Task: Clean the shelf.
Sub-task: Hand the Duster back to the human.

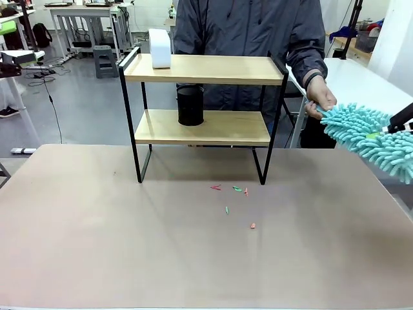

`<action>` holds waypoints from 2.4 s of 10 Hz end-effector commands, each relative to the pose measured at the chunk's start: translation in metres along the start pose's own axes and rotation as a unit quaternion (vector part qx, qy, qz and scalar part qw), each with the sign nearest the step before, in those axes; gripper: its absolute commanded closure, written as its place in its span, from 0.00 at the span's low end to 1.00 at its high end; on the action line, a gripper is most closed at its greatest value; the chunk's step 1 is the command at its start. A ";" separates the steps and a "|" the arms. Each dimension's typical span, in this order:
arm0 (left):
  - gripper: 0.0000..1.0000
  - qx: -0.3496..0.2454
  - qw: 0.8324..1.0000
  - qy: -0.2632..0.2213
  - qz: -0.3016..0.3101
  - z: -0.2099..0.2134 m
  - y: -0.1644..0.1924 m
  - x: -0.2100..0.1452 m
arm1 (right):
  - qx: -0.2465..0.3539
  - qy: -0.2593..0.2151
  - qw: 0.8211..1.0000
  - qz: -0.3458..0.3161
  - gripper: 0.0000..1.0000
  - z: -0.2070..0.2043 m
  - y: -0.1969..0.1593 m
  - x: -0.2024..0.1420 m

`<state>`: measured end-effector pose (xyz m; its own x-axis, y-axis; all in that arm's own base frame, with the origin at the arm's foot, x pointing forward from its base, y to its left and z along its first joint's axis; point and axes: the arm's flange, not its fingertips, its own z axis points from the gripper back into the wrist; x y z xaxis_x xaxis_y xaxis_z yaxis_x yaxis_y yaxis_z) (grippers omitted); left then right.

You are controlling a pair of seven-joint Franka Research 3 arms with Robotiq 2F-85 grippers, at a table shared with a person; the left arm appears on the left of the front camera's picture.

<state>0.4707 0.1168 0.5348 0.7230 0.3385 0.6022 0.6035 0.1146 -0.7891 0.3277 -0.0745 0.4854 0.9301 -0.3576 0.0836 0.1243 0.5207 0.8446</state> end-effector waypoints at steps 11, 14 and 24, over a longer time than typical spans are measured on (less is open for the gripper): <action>0.00 0.068 0.955 0.222 0.186 -0.102 0.056 -0.143 | 0.082 0.031 0.992 0.092 0.00 -0.047 0.049 -0.027; 0.00 0.058 0.957 0.225 0.172 -0.083 0.068 -0.139 | 0.140 0.109 0.983 0.055 0.00 -0.132 0.051 -0.031; 0.00 0.058 0.957 0.225 0.172 -0.083 0.068 -0.139 | 0.099 0.061 0.990 0.074 0.00 -0.071 0.072 -0.023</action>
<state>0.4404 -0.0001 0.4059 0.9621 -0.0517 0.2677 0.2726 0.1931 -0.9426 0.3418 0.0262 0.5057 0.9655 -0.1900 0.1781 -0.0903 0.3971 0.9133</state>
